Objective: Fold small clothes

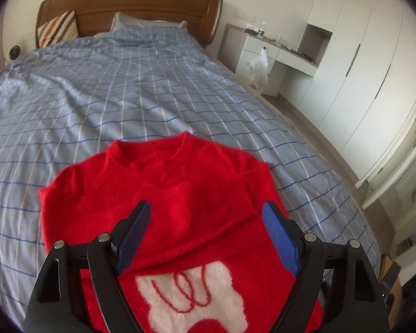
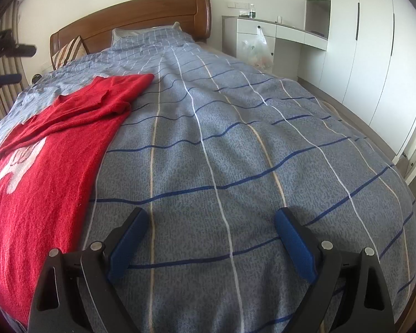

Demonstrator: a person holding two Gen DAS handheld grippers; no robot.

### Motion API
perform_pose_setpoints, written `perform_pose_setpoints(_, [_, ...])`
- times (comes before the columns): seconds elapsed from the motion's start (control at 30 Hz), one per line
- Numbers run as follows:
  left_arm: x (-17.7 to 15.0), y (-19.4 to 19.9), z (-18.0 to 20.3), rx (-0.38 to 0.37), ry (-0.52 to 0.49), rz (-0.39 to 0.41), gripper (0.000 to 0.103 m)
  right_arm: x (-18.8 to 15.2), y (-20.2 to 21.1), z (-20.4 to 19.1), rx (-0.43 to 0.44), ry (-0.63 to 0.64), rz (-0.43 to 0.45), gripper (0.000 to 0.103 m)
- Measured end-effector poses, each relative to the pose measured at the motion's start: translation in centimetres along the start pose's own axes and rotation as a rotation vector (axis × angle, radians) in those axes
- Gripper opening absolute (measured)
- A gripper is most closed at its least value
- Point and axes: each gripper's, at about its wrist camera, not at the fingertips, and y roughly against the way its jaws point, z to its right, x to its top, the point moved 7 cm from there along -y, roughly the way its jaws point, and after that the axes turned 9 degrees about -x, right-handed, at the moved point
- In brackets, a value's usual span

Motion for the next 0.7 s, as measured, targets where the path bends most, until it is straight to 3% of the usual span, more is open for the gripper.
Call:
perform_pose_setpoints(0.23, [-8.3, 8.8, -9.6, 0.212, 0.084, 0.034, 0.084, 0.1, -0.3, -0.3, -0.005, 0.010, -0.002, 0.095])
perform_pose_setpoints(0.4, [-14.2, 14.4, -13.7, 0.292, 0.234, 0.084, 0.084, 0.0, -0.2, -0.3, -0.014, 0.011, 0.003, 0.095])
perform_pose_setpoints(0.57, [-17.4, 16.4, -15.0, 0.342, 0.322, 0.155, 0.090, 0.0, -0.2, -0.4, -0.021, 0.017, 0.010, 0.096])
perform_pose_setpoints(0.7, [-19.0, 15.0, -16.0, 0.387, 0.331, 0.120, 0.090, -0.1, -0.3, -0.6, -0.027, 0.021, 0.016, 0.096])
